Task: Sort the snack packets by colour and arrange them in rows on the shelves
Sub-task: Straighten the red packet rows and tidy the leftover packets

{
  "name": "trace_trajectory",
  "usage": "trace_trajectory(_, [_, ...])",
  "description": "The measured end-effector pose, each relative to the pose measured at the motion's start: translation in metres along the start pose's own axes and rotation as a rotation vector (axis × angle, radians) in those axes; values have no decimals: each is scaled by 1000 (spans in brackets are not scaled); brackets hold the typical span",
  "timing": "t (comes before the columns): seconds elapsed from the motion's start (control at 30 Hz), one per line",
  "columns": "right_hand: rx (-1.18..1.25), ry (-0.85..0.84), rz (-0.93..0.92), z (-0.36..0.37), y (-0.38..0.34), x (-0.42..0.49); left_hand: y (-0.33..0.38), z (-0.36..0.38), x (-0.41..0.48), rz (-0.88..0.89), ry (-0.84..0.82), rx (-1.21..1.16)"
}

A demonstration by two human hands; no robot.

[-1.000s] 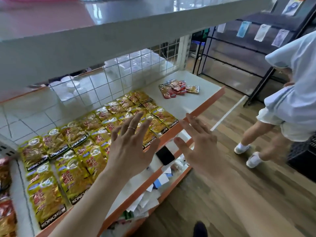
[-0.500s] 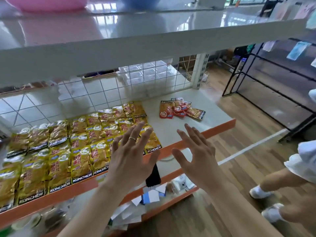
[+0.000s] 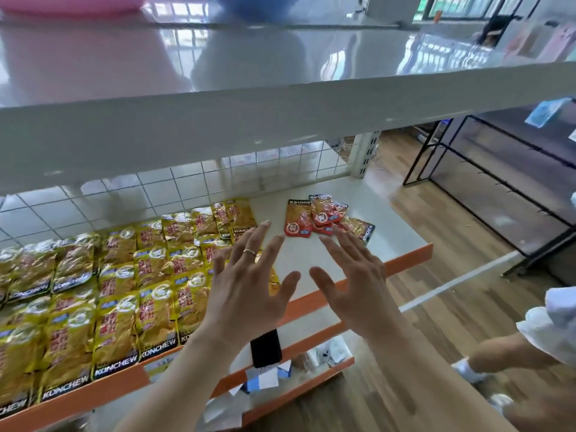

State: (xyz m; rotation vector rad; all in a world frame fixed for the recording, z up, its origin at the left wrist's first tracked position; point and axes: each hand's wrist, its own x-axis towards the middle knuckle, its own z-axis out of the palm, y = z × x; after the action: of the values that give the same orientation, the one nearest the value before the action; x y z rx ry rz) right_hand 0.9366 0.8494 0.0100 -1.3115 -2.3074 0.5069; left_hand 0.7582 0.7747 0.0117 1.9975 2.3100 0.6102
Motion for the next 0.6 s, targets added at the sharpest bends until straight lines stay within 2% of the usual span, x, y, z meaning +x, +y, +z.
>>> trace_trajectory(0.27, [9, 16, 34, 2, 31, 19, 5, 28, 29, 10, -32, -8])
trace_trajectory(0.43, [29, -4, 34, 1, 67, 37, 24, 63, 42, -44, -83, -8])
trace_trajectory(0.6, [14, -62, -16, 5, 107, 60, 43, 100, 63, -140, -49, 20])
